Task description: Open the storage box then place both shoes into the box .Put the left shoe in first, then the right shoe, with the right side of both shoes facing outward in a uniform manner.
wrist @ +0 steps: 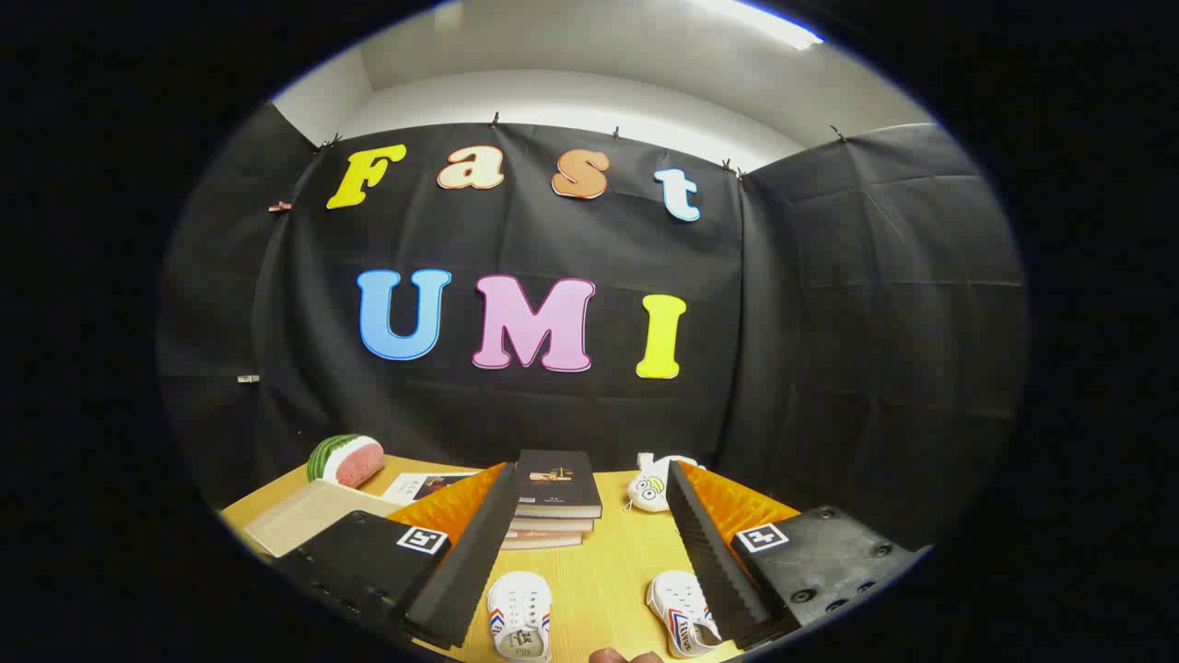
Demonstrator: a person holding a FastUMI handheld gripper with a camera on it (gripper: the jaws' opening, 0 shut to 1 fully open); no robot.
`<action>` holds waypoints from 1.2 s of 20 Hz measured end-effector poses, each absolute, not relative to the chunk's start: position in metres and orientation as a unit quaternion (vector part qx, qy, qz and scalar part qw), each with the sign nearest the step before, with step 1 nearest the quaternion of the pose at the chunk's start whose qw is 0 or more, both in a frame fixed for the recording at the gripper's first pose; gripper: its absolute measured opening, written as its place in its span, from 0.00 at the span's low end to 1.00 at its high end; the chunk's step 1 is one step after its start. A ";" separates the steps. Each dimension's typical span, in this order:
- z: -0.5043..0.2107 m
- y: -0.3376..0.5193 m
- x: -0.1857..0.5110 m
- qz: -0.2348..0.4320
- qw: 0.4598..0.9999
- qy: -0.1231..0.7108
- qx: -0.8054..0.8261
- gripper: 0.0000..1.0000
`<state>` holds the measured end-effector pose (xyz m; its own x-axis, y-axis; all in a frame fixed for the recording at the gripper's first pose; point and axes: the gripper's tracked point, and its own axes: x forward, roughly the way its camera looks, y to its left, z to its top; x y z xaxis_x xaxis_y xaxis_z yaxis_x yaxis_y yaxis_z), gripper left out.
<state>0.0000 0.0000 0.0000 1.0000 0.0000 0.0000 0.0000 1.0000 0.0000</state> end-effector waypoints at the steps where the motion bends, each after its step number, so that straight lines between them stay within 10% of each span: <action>1: -0.001 0.000 -0.001 0.000 1.000 0.002 -0.005 0.97; 24: -0.022 0.017 0.009 0.006 0.998 0.062 0.017 0.97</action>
